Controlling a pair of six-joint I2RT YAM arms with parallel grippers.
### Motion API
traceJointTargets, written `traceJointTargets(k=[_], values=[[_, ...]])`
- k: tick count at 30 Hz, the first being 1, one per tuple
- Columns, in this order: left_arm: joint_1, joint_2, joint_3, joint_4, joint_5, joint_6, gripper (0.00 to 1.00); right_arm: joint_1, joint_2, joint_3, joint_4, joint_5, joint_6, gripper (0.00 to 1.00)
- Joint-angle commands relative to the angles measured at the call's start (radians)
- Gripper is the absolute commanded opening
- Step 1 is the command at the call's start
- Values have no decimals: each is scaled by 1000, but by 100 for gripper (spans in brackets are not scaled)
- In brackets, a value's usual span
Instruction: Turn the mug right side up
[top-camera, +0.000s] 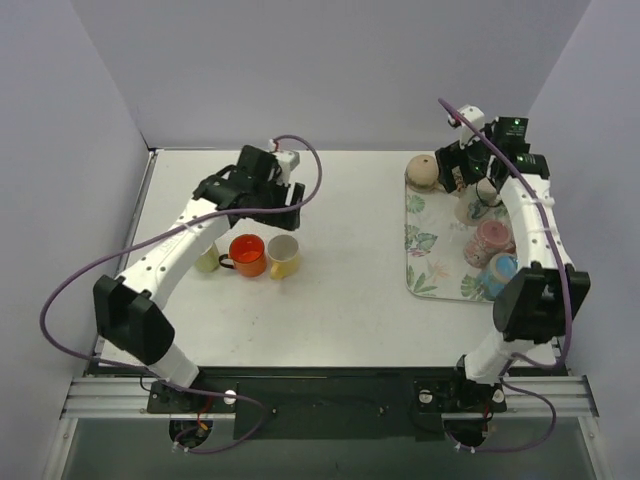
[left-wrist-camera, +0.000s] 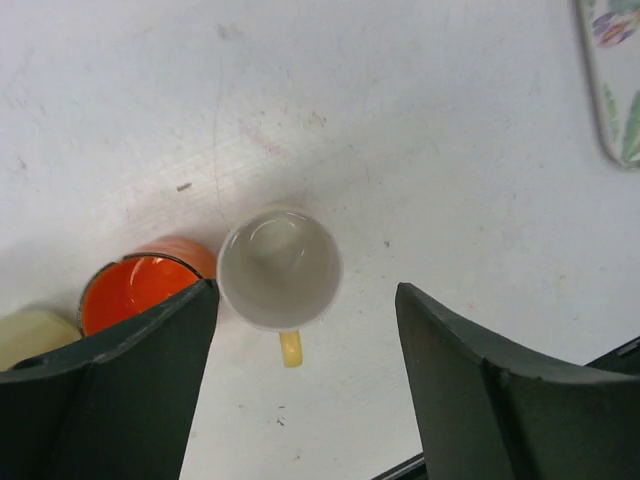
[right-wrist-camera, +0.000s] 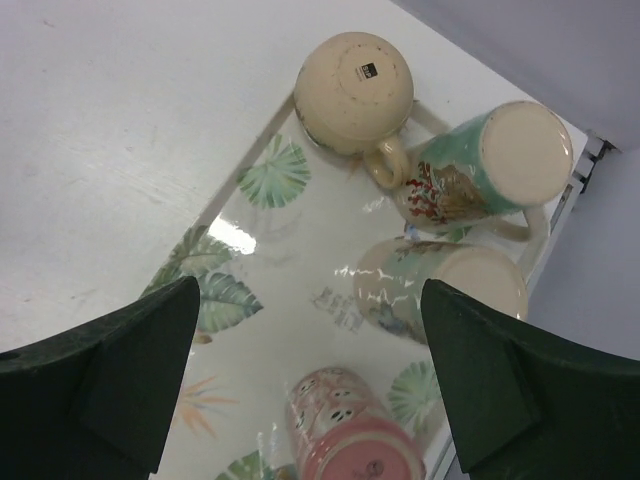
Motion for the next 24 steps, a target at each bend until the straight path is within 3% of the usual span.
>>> traceJointTargets(k=[1, 4, 11, 24], values=[[153, -116, -26, 218, 240, 131, 83, 26, 220, 183, -163, 53, -183, 87], [233, -55, 9, 207, 361, 94, 86, 40, 340, 313, -202, 84, -245, 83], [298, 42, 32, 196, 358, 120, 88, 56, 552, 508, -180, 152, -245, 82], [350, 79, 86, 146, 341, 138, 88, 40, 692, 530, -100, 161, -294, 81]])
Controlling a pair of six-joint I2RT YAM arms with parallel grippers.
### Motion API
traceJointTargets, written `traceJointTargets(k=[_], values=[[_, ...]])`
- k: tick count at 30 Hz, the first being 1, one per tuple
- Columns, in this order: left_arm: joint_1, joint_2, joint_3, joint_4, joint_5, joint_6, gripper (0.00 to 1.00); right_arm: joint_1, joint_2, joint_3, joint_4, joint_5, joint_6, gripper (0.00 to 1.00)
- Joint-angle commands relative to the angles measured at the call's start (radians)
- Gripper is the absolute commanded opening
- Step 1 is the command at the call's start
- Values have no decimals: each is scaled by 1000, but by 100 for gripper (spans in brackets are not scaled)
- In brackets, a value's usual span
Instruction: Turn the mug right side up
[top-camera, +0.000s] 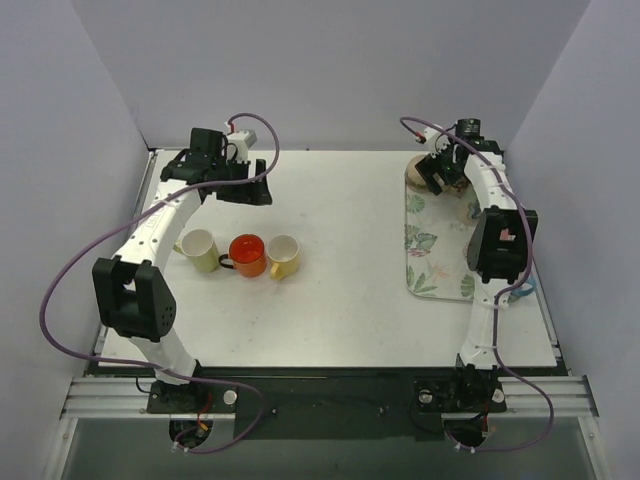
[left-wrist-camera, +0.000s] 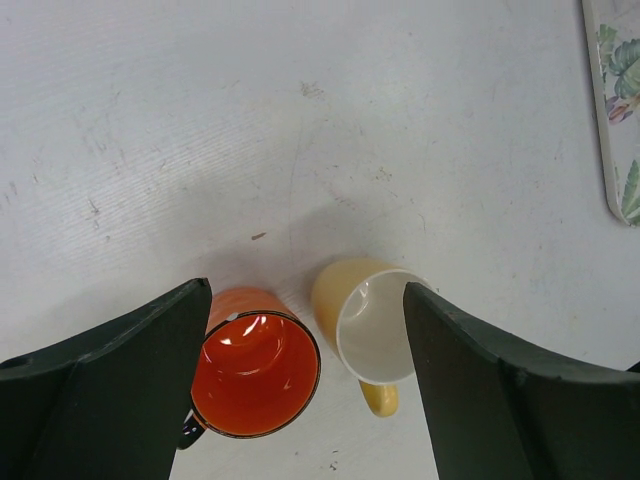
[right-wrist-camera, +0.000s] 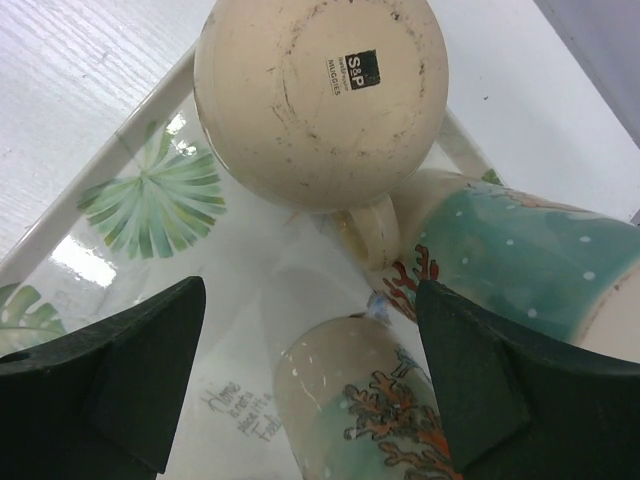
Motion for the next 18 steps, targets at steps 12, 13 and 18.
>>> traceJointTargets(k=[12, 13, 18], values=[[8, 27, 73, -11, 15, 7, 88, -3, 121, 125, -6, -19, -86, 85], [8, 28, 74, -13, 17, 5, 88, -2, 122, 123, -20, -32, -90, 85], [10, 31, 83, -17, 29, 4, 88, 16, 70, 41, -46, -95, -120, 72]])
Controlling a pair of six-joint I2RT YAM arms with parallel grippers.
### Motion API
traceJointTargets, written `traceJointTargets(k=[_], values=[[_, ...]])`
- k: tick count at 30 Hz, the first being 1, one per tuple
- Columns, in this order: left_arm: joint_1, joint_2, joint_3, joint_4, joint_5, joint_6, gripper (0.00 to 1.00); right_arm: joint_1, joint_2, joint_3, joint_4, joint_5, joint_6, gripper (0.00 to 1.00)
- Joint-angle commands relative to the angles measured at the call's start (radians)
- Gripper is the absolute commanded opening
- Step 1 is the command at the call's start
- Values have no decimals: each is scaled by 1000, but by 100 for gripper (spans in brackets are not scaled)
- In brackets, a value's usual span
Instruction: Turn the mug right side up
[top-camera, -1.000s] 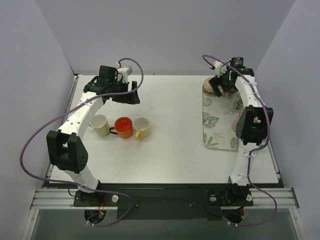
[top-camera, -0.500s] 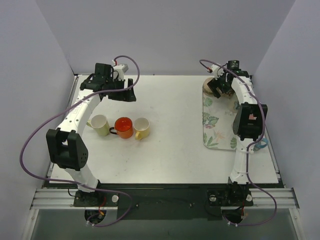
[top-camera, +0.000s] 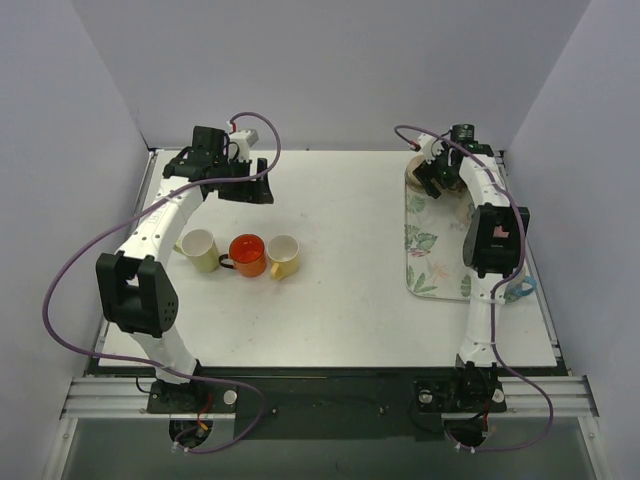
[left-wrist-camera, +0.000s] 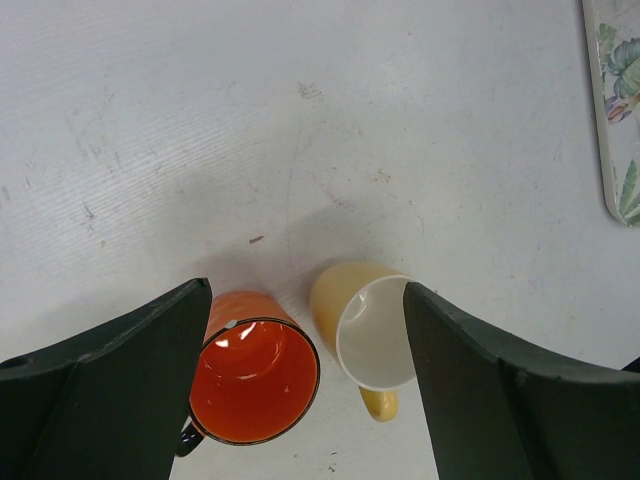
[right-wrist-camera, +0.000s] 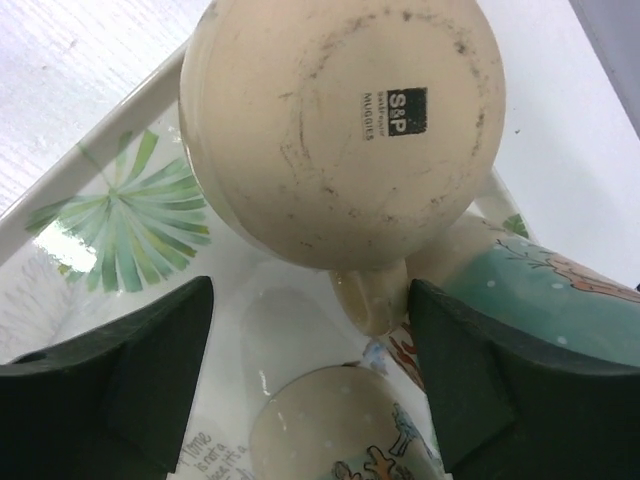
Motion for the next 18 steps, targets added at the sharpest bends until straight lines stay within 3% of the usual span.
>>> traceJointTargets(k=[1, 3, 4, 10, 18], values=[[5, 0, 46, -2, 22, 2, 88, 11, -73, -55, -46, -93, -29, 63], [3, 1, 45, -3, 30, 5, 88, 9, -95, -82, -48, -114, -9, 48], [3, 1, 45, -2, 36, 7, 88, 8, -104, -92, -48, -114, -6, 46], [3, 18, 43, -1, 59, 1, 88, -6, -129, -154, 78, -36, 126, 47], [5, 23, 48, -4, 67, -7, 88, -9, -28, -89, 196, 44, 313, 42]])
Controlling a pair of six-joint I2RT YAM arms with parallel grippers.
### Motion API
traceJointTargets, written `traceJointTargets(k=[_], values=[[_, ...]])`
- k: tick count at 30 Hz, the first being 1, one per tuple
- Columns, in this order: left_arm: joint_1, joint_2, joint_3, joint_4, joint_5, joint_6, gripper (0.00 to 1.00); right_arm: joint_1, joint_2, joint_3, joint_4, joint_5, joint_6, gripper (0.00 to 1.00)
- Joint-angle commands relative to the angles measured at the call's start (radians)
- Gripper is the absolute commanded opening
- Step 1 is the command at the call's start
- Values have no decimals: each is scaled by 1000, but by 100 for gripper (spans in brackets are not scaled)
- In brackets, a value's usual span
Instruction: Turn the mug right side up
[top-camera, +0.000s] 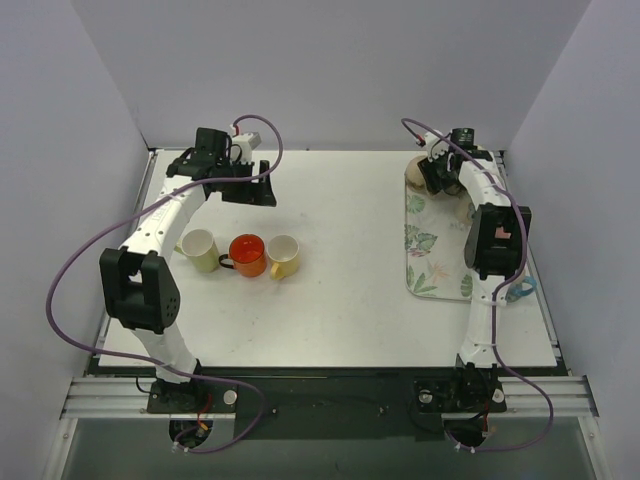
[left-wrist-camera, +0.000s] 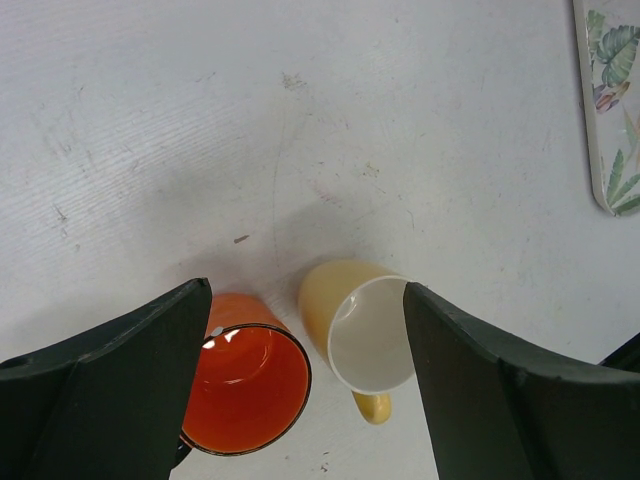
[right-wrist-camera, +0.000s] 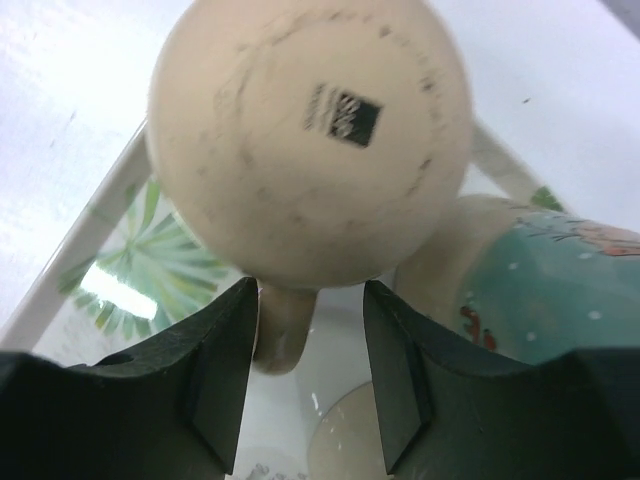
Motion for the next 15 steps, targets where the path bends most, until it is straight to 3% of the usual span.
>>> traceJointTargets(k=[1, 9, 13, 15], values=[[3, -7, 50, -7, 29, -2, 88, -4, 25, 42, 86, 48, 112, 40], [3, -7, 69, -26, 34, 4, 88, 2, 13, 2, 78, 39, 69, 38], [2, -16, 62, -21, 34, 6, 88, 8, 33, 40, 37, 44, 58, 18], [2, -18, 62, -23, 38, 9, 88, 11, 33, 60, -3, 42, 46, 0]])
